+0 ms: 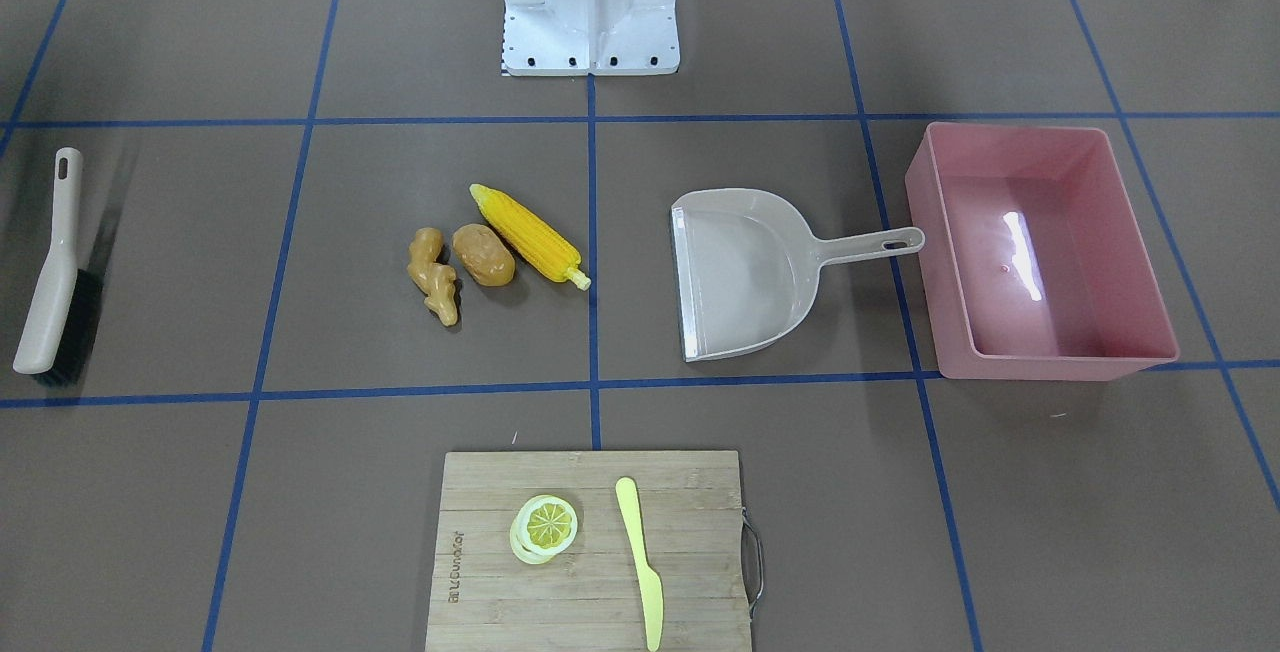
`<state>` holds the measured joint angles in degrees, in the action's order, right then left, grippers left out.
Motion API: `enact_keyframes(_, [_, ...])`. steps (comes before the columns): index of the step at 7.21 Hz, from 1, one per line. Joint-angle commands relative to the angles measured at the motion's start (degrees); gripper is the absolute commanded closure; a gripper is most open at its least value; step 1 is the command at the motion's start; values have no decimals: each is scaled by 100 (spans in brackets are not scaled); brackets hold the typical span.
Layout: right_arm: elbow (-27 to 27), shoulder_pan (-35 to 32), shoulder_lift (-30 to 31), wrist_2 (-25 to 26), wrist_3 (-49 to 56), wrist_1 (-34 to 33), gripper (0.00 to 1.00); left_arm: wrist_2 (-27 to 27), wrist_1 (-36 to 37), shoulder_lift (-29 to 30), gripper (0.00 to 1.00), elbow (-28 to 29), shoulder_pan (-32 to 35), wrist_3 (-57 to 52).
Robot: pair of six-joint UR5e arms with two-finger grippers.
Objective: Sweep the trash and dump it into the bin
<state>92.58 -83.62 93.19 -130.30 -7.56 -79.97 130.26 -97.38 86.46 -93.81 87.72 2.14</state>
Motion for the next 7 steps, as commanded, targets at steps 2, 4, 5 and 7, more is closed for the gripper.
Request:
enact_keyframes(2, [-3, -102, 76, 22, -35, -44, 0, 8, 8, 2, 2, 12, 9, -21])
enact_keyframes(4, [49, -172, 190, -40, -18, -45, 0, 8, 8, 2, 2, 21, 9, 5])
enact_keyframes(5, [15, -172, 217, -22, -26, -19, 0, 8, 8, 11, 2, -40, 9, 23])
enact_keyframes(7, [-99, -225, 217, 4, -35, -45, 0, 8, 8, -6, 2, -84, 9, 32])
